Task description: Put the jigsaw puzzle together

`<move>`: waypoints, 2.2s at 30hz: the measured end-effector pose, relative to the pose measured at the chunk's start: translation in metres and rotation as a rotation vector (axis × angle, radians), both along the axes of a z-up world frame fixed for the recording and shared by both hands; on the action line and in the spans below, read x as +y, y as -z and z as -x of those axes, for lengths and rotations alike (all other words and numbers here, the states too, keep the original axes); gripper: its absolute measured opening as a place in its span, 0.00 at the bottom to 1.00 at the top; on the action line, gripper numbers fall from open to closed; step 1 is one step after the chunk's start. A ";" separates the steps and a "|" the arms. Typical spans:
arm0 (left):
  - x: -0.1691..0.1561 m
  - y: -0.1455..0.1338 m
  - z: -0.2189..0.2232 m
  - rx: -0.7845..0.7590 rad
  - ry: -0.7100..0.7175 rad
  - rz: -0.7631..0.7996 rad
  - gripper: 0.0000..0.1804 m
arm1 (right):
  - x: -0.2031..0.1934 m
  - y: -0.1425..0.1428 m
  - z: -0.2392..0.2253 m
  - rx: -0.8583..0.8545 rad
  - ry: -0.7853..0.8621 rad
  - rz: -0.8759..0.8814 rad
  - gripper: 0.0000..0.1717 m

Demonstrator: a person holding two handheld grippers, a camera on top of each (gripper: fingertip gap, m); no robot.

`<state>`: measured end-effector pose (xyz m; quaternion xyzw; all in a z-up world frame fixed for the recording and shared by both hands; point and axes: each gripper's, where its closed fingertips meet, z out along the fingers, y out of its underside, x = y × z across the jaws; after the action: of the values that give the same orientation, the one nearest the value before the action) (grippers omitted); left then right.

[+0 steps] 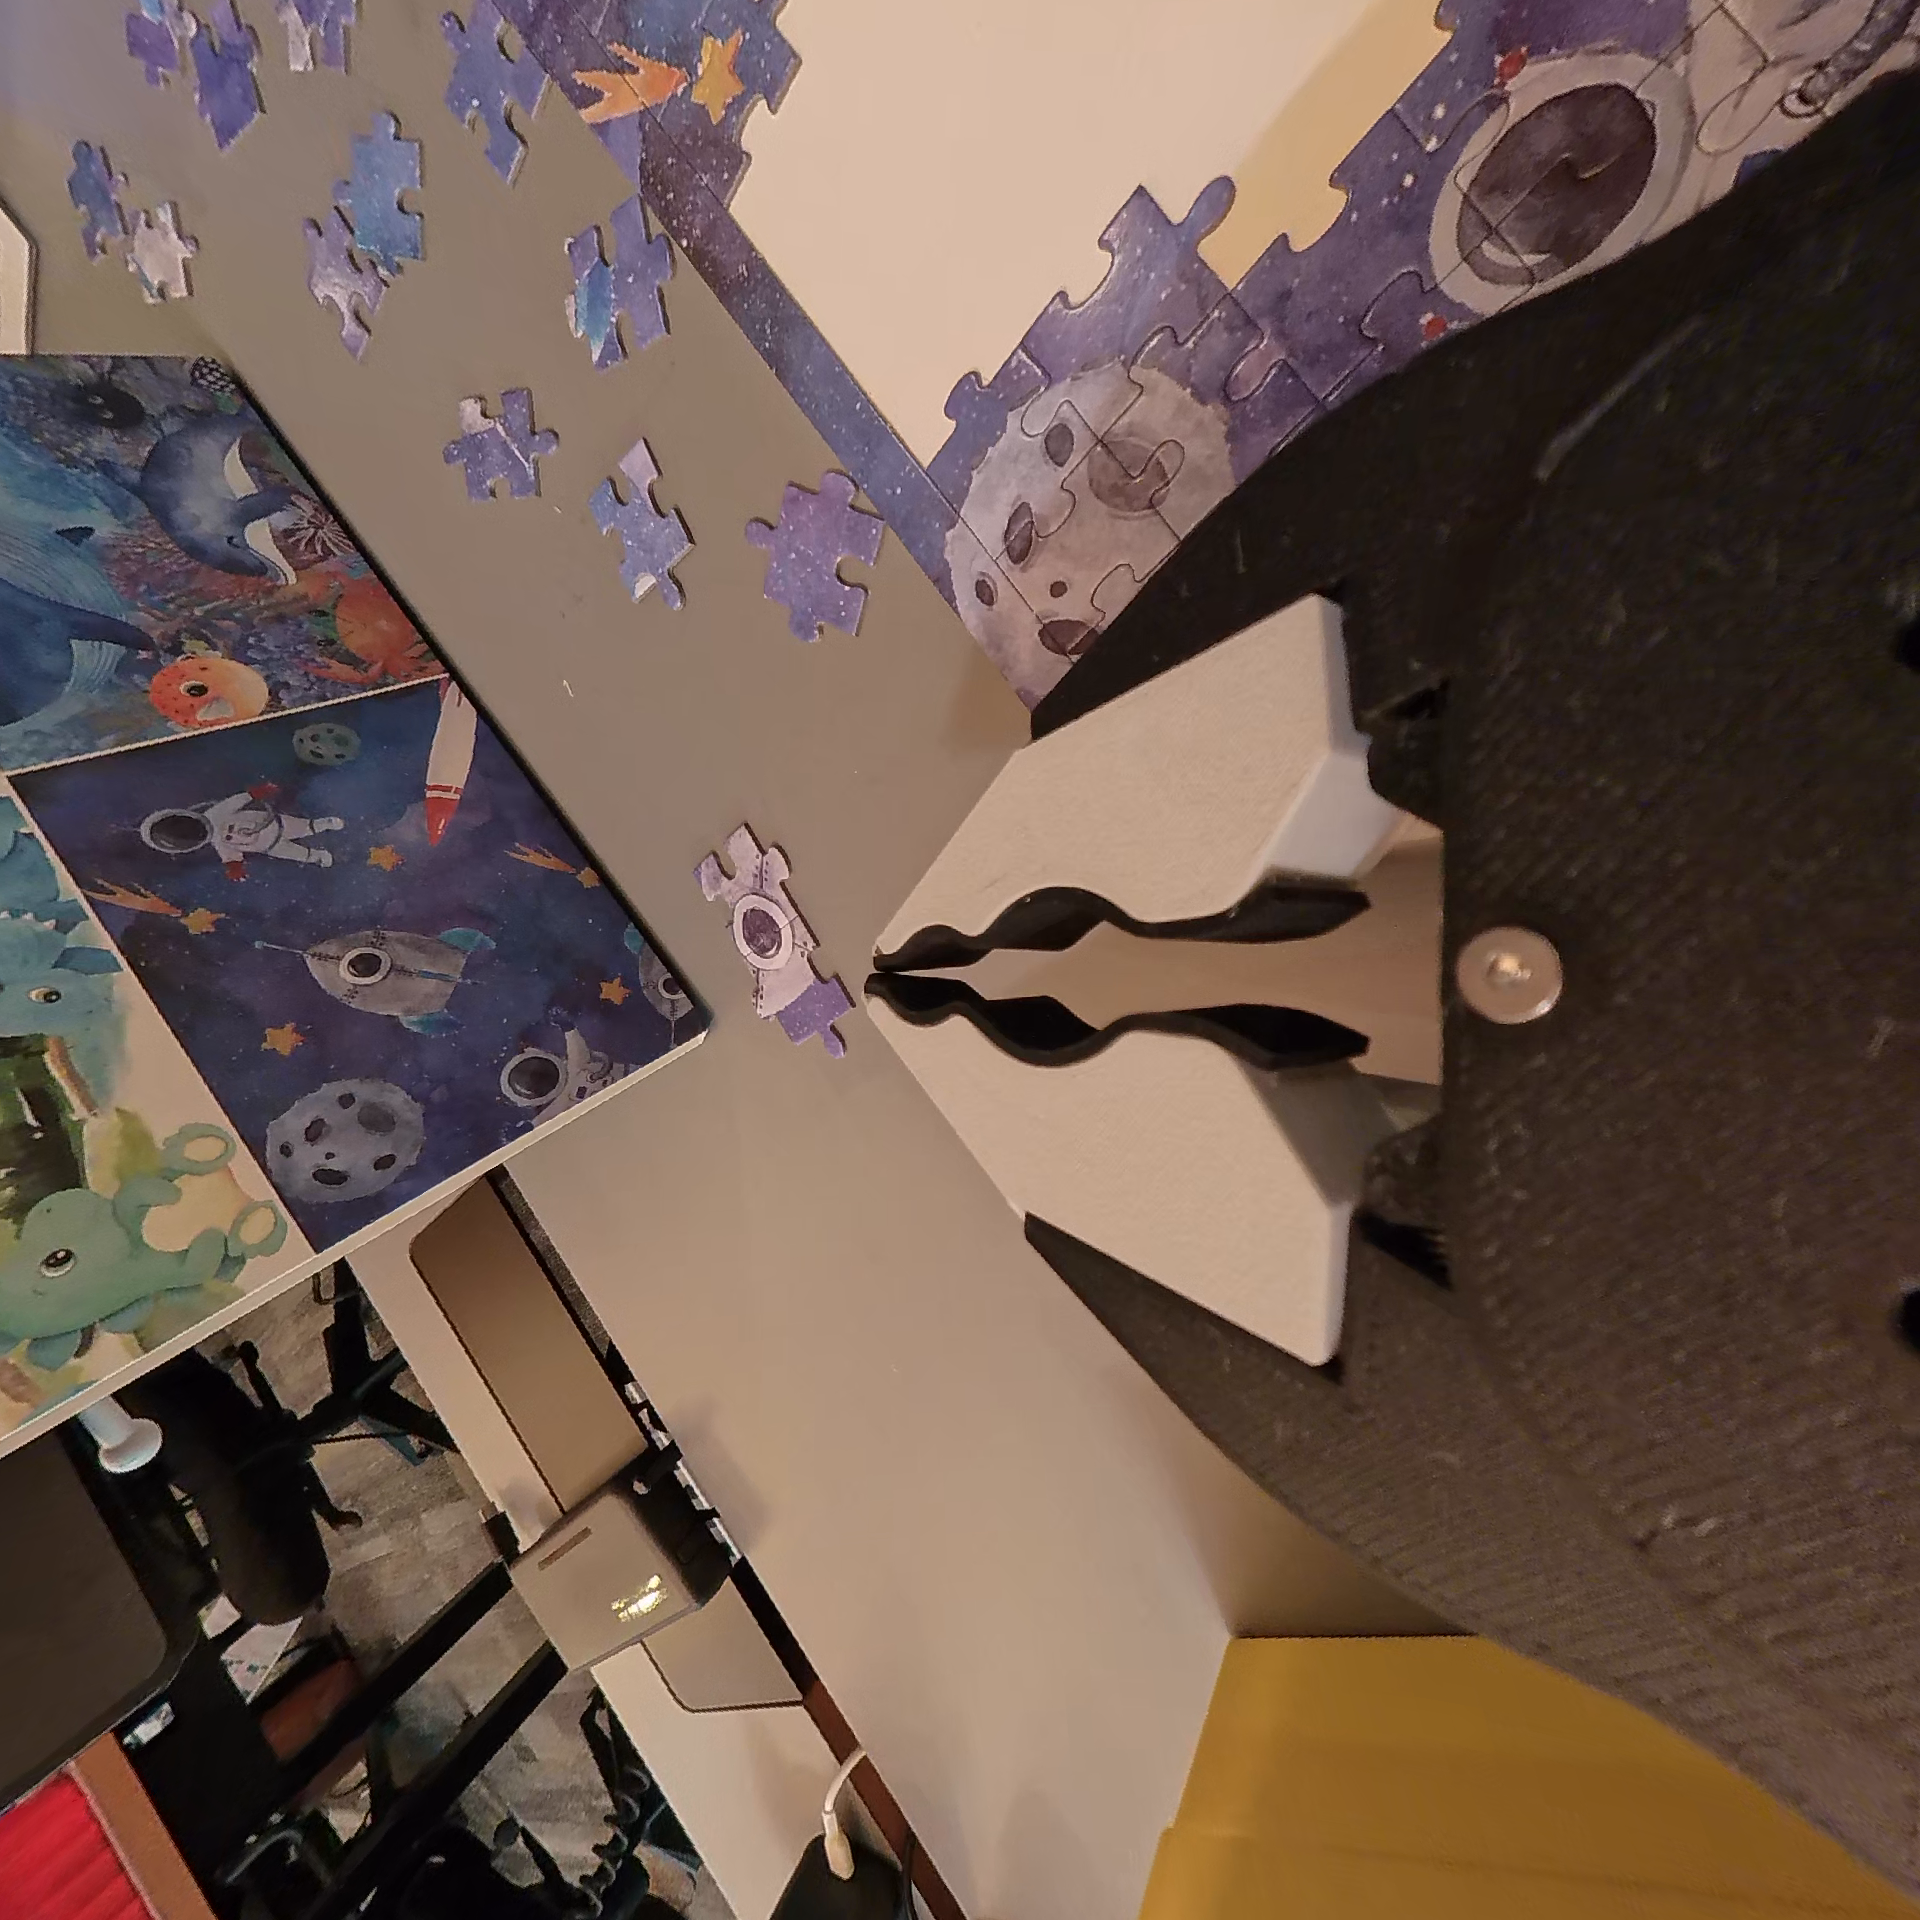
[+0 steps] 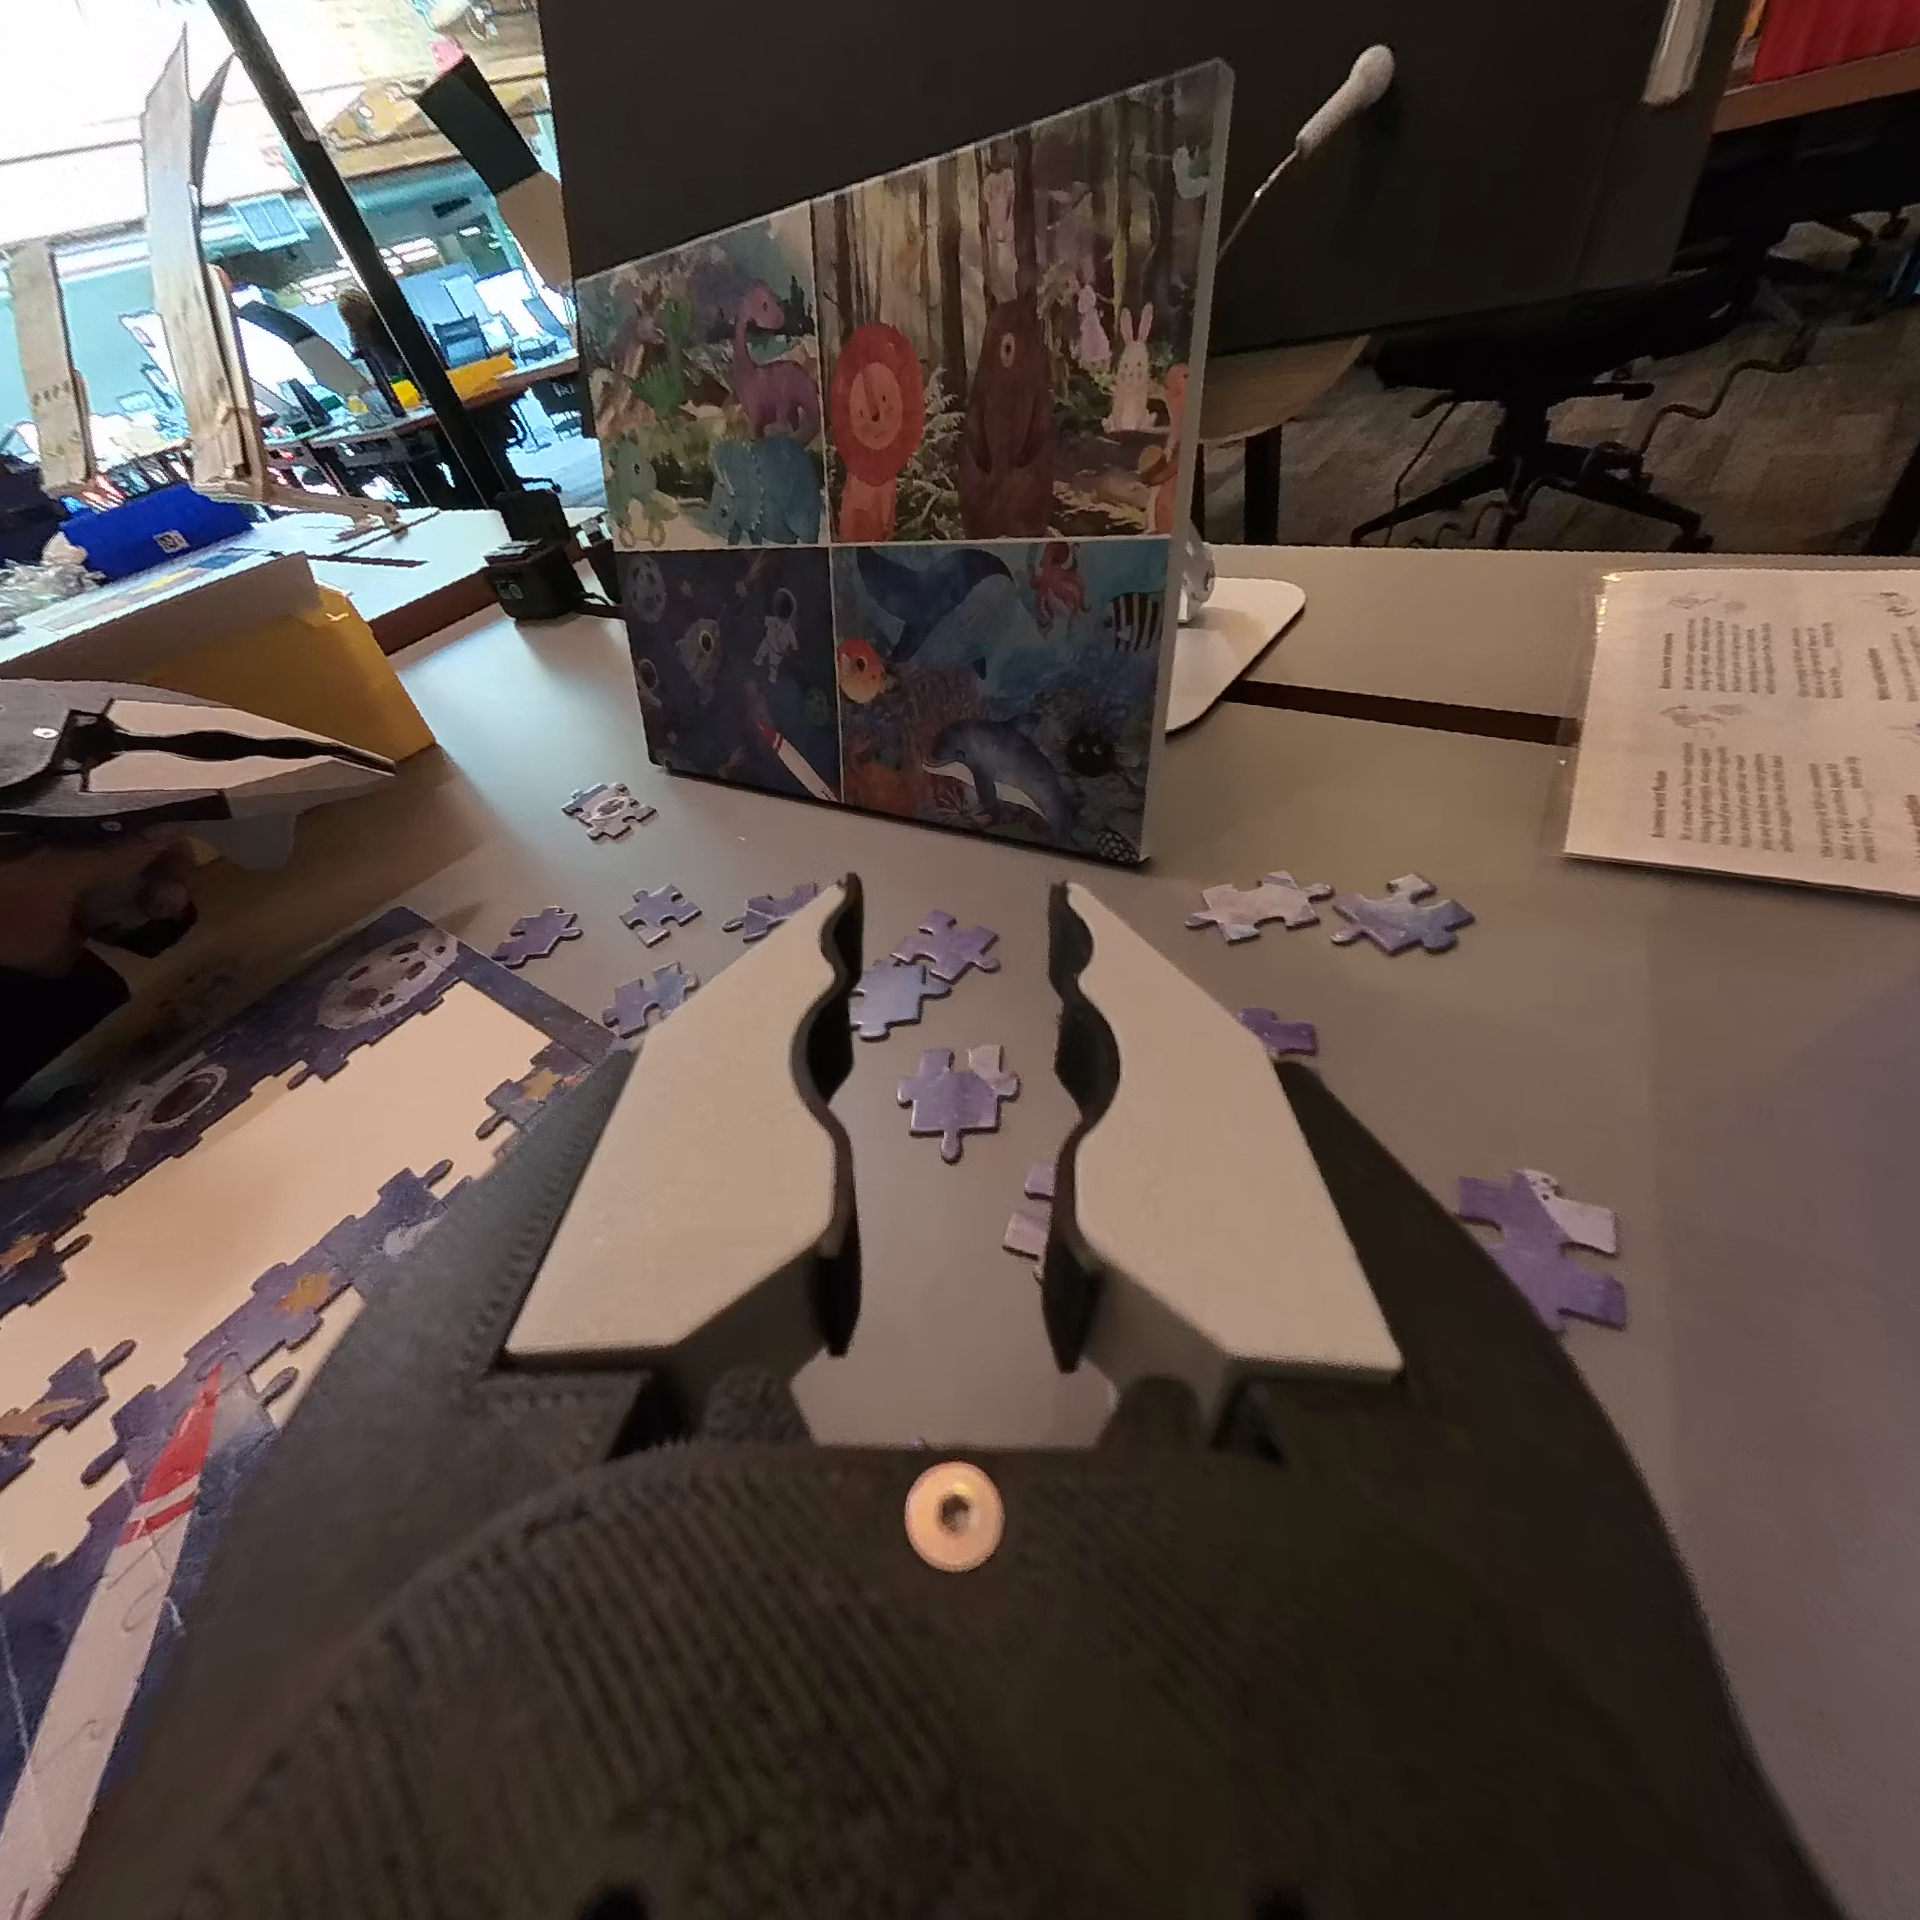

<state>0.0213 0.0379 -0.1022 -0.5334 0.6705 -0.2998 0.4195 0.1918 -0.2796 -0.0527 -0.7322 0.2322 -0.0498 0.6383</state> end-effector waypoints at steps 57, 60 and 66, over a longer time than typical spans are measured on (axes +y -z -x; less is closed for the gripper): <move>-0.002 0.000 -0.001 -0.002 0.002 -0.005 0.00 | 0.043 0.070 -0.007 -0.047 -0.130 0.517 0.05; -0.002 0.000 -0.001 -0.002 0.001 -0.004 0.00 | 0.038 0.068 -0.003 -0.126 -0.097 0.579 0.05; -0.003 0.000 -0.001 -0.001 0.005 -0.007 0.00 | 0.017 0.080 -0.029 -0.072 -0.023 0.580 0.10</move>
<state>0.0221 0.0352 -0.1024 -0.5303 0.6727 -0.2988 0.4207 0.2204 -0.2631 -0.1324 -0.8846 0.1771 -0.1326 0.4105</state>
